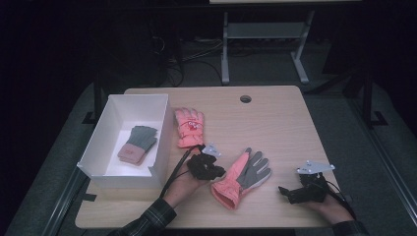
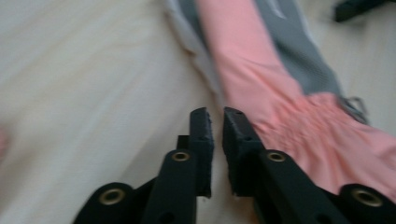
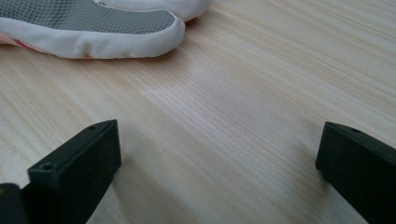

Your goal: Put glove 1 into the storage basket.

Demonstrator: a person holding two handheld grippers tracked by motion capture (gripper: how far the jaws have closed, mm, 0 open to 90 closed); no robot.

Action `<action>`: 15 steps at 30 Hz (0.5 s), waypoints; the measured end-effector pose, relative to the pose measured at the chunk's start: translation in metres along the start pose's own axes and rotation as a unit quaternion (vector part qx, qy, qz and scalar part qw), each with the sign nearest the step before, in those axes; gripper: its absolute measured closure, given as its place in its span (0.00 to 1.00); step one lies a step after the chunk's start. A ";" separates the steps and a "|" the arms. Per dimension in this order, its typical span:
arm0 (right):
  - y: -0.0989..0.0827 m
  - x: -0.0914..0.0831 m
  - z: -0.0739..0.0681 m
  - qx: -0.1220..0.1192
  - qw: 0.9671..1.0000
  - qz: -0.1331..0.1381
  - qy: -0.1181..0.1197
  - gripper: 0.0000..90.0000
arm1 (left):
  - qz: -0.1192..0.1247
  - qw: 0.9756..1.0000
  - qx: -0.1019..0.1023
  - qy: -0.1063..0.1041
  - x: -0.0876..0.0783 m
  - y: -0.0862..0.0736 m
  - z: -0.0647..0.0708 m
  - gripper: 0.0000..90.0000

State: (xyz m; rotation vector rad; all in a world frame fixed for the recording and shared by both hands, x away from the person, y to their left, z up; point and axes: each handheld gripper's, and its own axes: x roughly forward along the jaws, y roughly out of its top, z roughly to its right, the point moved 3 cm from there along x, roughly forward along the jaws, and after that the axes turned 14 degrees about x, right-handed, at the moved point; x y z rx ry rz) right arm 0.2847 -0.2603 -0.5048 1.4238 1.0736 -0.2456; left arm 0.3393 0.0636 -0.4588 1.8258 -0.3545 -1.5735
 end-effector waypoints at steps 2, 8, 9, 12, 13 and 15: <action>0.000 0.000 0.000 0.000 1.000 0.000 0.000 0.00 | 0.001 1.000 -0.008 0.020 -0.003 0.002 -0.009 0.84; 0.000 0.000 0.000 0.001 1.000 0.000 0.000 0.00 | 0.009 0.996 -0.045 0.074 -0.013 0.011 -0.042 0.99; 0.000 0.000 0.000 0.001 1.000 0.000 0.000 0.00 | 0.005 0.995 -0.046 0.086 -0.015 0.013 -0.047 0.99; 0.000 0.000 0.000 0.000 1.000 0.000 0.000 0.00 | 0.008 0.992 -0.063 0.113 -0.016 0.018 -0.063 1.00; 0.000 0.000 0.000 0.001 1.000 0.000 0.000 0.00 | 0.013 0.990 -0.072 0.124 -0.017 0.021 -0.069 1.00; 0.000 0.000 0.000 0.001 1.000 0.000 0.000 0.00 | 0.013 0.987 -0.082 0.139 -0.017 0.023 -0.080 1.00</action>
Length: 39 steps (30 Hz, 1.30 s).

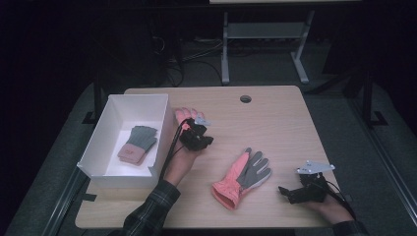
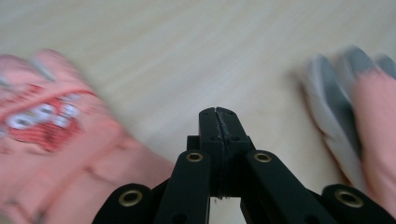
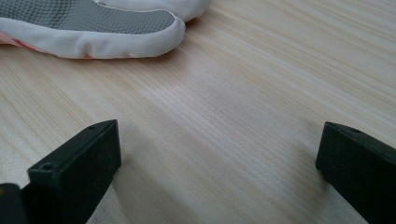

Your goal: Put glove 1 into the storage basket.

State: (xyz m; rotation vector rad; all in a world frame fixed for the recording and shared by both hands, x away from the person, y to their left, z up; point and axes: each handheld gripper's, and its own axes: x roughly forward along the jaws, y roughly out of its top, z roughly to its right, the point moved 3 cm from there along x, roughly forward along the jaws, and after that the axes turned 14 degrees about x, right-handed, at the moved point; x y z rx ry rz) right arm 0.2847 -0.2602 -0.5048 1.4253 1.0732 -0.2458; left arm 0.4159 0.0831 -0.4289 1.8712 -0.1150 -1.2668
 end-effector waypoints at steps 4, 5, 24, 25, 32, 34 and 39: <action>0.000 0.000 0.000 0.000 1.000 0.000 0.000 0.00 | -0.001 1.000 -0.014 0.027 0.005 0.007 -0.020 1.00; 0.000 0.000 0.000 0.000 1.000 0.000 0.000 0.00 | -0.003 0.999 -0.017 0.031 0.006 0.008 -0.024 1.00; 0.000 0.000 0.000 0.000 1.000 0.001 0.000 0.00 | -0.091 0.989 -0.043 0.112 0.047 0.000 -0.066 1.00; 0.000 0.000 0.000 0.000 1.000 0.001 0.000 0.00 | -0.094 0.989 -0.050 0.107 0.050 -0.003 -0.067 1.00; 0.000 0.000 0.000 -0.001 1.000 0.000 0.000 0.00 | -0.100 0.991 -0.041 0.077 0.059 -0.007 -0.061 1.00; 0.000 0.000 0.000 -0.002 1.000 0.000 0.000 0.00 | -0.099 0.992 -0.036 0.067 0.061 -0.005 -0.056 1.00; 0.000 0.000 0.000 -0.001 1.000 0.000 0.000 0.00 | -0.095 0.994 -0.027 0.045 0.064 -0.003 -0.045 1.00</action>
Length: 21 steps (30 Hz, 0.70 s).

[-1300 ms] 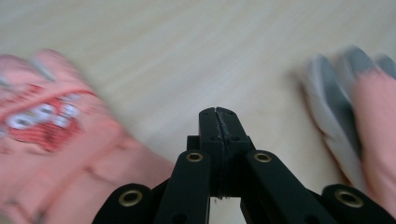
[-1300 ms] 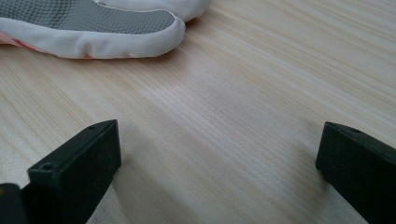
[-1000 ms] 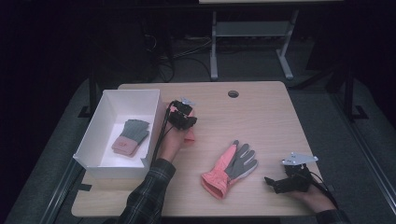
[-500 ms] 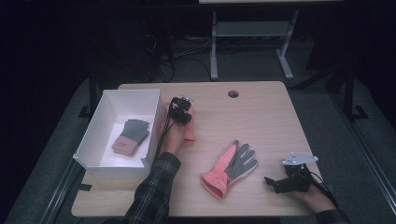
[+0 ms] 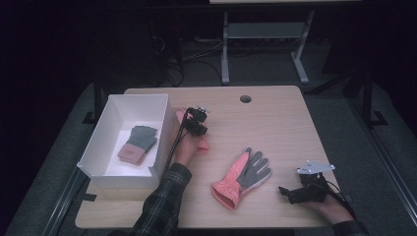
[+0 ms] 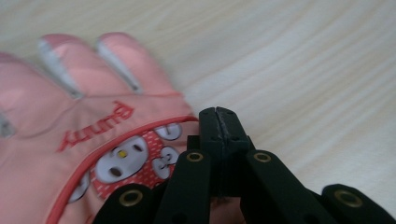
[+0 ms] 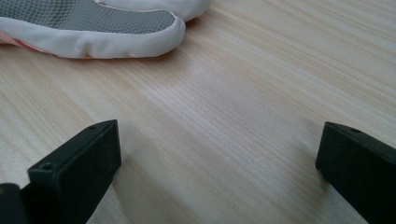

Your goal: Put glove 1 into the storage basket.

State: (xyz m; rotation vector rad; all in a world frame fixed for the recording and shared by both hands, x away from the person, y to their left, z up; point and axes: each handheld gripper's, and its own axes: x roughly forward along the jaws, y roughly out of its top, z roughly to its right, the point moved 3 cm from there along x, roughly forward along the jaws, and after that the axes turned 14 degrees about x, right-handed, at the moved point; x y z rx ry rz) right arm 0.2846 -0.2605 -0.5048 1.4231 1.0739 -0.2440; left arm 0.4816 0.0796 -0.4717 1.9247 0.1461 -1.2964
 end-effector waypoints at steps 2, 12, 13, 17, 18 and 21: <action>0.000 0.000 0.000 0.000 1.000 0.000 0.000 0.00 | 0.005 1.000 -0.004 -0.007 0.001 0.001 0.003 1.00; 0.000 0.000 0.000 0.001 1.000 0.001 0.000 0.00 | 0.022 1.000 -0.010 0.012 -0.016 0.009 -0.007 1.00; 0.000 0.000 0.000 0.001 1.000 0.001 0.000 0.00 | 0.024 0.999 -0.014 0.016 -0.019 0.010 -0.010 1.00; 0.000 0.000 0.000 0.001 1.000 0.001 0.000 0.00 | 0.030 0.998 -0.024 0.044 -0.030 0.015 -0.024 1.00; 0.000 0.000 0.000 0.001 1.000 0.001 0.000 0.00 | 0.031 0.998 -0.028 0.052 -0.031 0.016 -0.028 1.00; 0.000 0.000 0.000 0.001 1.000 0.001 0.000 0.00 | 0.032 0.997 -0.036 0.054 -0.029 0.017 -0.034 0.96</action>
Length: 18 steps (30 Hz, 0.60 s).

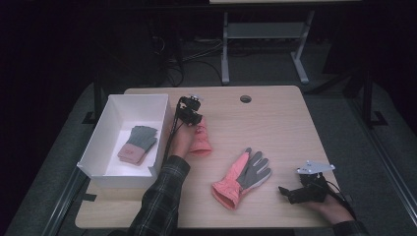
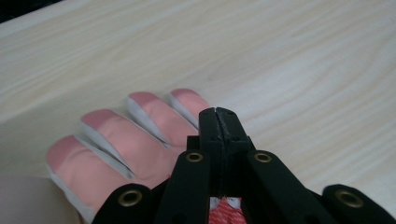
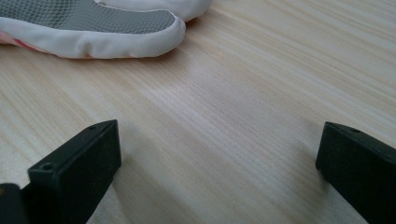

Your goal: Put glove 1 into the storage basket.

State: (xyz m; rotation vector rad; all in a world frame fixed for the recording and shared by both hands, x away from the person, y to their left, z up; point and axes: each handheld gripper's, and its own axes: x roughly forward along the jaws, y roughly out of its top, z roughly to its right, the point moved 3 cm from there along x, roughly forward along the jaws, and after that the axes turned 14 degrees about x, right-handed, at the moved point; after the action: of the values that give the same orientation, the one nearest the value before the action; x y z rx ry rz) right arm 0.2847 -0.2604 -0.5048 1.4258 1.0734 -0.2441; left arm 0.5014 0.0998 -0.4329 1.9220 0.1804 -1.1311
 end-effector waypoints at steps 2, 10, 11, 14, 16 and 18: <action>0.000 0.000 0.000 0.000 1.000 0.000 0.000 0.00 | -0.009 1.000 -0.005 -0.011 0.006 -0.001 -0.001 0.87; 0.000 0.000 0.000 -0.001 1.000 0.000 0.001 0.00 | -0.023 0.999 -0.001 -0.024 0.029 0.005 0.001 0.75; 0.000 0.000 0.000 -0.001 1.000 0.000 0.001 0.00 | -0.031 0.999 0.000 -0.023 0.032 0.004 0.001 0.75; 0.000 0.000 0.000 -0.001 1.000 0.000 0.002 0.00 | -0.043 0.999 -0.006 -0.029 0.044 0.000 0.001 0.75; 0.000 0.000 0.001 -0.001 1.000 0.000 0.002 0.00 | -0.046 0.999 0.002 -0.021 0.045 0.000 0.003 0.77; 0.000 0.000 0.001 -0.001 1.000 0.000 0.002 0.00 | -0.053 0.998 0.015 -0.017 0.047 0.000 0.005 0.81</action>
State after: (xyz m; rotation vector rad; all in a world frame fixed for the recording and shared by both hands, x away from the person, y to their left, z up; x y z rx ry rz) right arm 0.2847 -0.2610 -0.5047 1.4241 1.0758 -0.2403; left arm 0.5250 0.0825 -0.4703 1.9383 0.2512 -1.2420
